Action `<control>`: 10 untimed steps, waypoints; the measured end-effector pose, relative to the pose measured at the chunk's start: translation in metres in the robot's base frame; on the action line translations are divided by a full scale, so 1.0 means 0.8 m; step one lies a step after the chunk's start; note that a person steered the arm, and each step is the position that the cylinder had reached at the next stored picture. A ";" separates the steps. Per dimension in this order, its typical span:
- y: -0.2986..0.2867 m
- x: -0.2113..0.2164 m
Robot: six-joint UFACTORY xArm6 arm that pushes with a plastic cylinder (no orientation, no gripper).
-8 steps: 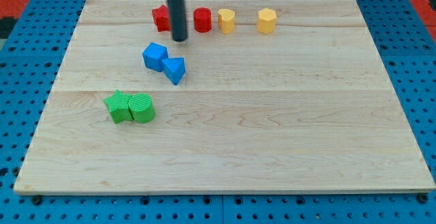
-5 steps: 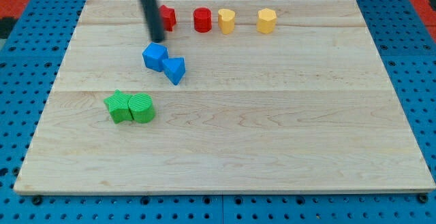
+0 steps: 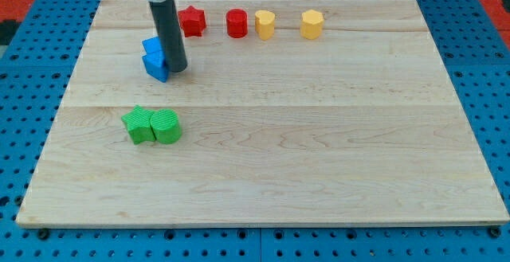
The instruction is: Move the blue blocks to the left side of the board
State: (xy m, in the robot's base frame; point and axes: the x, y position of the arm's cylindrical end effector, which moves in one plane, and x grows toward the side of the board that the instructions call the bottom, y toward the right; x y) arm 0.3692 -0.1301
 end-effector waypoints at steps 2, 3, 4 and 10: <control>-0.057 -0.046; -0.088 -0.050; -0.091 -0.067; -0.053 -0.089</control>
State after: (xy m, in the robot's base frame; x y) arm 0.2983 -0.1727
